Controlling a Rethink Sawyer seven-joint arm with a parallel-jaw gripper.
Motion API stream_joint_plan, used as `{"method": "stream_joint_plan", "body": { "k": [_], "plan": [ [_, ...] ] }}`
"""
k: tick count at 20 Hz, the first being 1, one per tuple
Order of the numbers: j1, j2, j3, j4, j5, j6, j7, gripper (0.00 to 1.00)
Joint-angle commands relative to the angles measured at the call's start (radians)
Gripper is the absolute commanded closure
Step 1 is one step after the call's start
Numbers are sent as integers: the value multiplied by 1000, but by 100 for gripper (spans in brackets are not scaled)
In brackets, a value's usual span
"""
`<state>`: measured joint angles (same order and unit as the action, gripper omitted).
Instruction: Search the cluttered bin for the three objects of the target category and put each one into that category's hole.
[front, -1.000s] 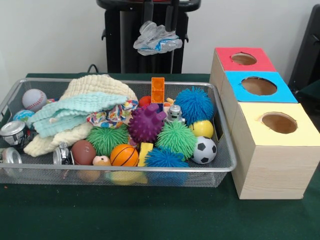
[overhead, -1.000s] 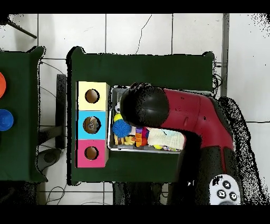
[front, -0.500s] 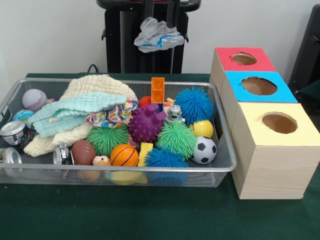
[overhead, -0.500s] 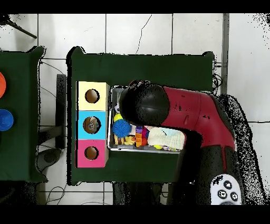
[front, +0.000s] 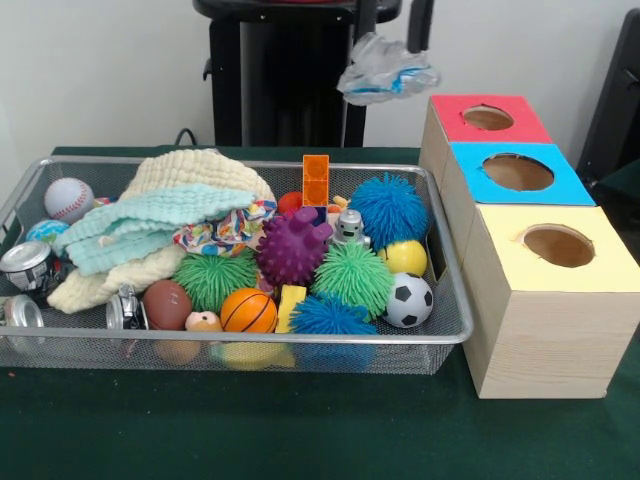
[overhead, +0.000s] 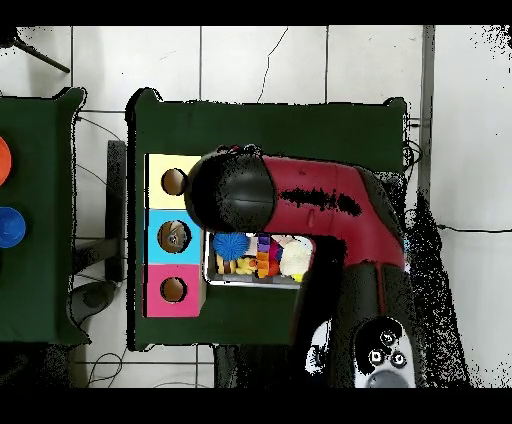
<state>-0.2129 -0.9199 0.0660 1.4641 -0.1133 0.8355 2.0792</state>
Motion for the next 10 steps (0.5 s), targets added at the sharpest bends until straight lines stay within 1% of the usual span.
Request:
{"method": "stream_joint_plan", "body": {
  "k": [1, 3, 5, 10],
  "plan": [
    [43, 66, 32, 7, -6, 102, 77, 100],
    [58, 57, 21, 33, 5, 81, 97, 100],
    [70, 67, 12, 14, 5, 97, 111, 100],
    [103, 83, -6, 22, 17, 75, 157, 100]
  ]
}}
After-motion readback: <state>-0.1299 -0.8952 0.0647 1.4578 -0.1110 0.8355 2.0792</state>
